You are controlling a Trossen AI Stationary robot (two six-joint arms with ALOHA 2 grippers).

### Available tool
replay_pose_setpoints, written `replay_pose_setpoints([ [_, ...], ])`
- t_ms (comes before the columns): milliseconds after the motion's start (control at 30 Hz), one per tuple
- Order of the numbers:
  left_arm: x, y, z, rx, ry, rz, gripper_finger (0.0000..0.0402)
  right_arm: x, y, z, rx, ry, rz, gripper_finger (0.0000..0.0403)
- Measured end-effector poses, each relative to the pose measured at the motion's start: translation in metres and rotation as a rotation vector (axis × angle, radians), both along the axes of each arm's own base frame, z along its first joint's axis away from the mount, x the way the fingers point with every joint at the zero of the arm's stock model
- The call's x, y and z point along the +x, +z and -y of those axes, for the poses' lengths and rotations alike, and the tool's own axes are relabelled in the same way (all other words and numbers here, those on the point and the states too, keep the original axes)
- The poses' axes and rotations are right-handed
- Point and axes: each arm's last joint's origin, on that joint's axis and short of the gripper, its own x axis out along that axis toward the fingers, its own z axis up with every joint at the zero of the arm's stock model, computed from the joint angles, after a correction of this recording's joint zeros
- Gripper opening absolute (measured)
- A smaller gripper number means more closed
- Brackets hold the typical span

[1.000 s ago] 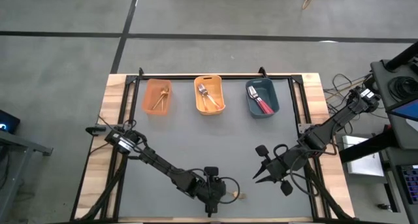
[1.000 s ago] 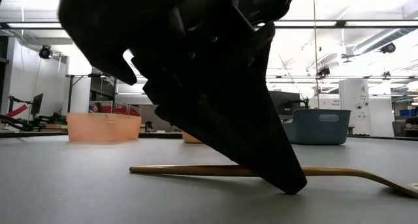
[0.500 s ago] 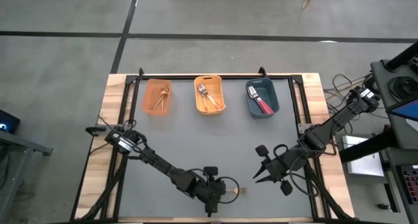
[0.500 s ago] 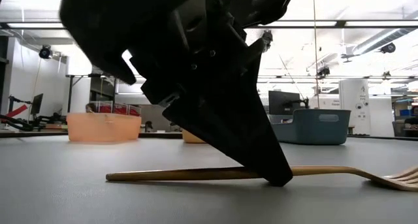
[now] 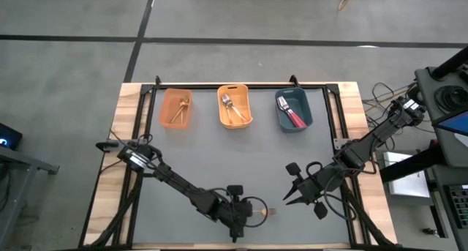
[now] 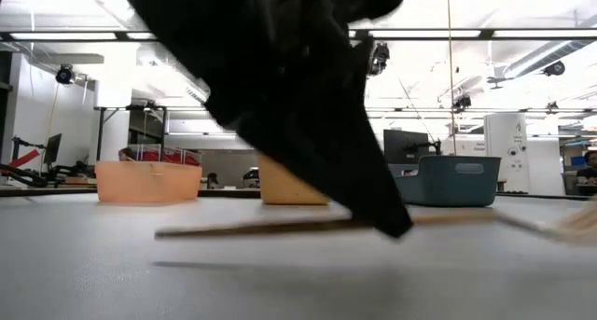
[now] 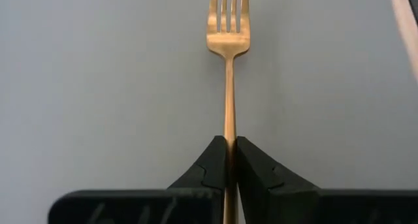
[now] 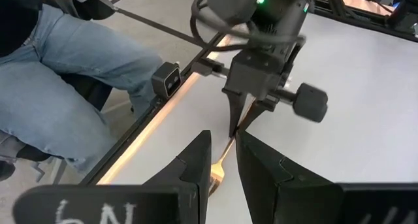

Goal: Sort silverware by color (type)
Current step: Put the gold fork into the orange bin

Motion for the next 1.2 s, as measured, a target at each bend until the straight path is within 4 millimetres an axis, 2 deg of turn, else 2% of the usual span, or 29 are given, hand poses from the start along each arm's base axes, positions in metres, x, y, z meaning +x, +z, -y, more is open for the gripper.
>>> replay_pose_setpoints([
  [233, -0.009, 0.017, -0.006, 0.054, 0.015, -0.034, 0.0002, 0.0, 0.0, 0.0, 0.009, -0.006, -0.002, 0.0063],
  [733, -0.05, 0.087, -0.037, 0.262, 0.137, -0.102, 0.0003, 0.002, 0.001, 0.003, -0.02, -0.135, 0.027, 0.0063],
  [933, -0.075, 0.111, -0.055, 0.316, 0.191, -0.087, 0.0003, 0.003, 0.001, 0.006, -0.033, -0.231, 0.045, 0.0063],
  [1200, -0.125, 0.122, -0.096, 0.252, 0.331, -0.039, 0.0004, 0.006, 0.001, 0.012, -0.092, -0.371, 0.095, 0.0063],
])
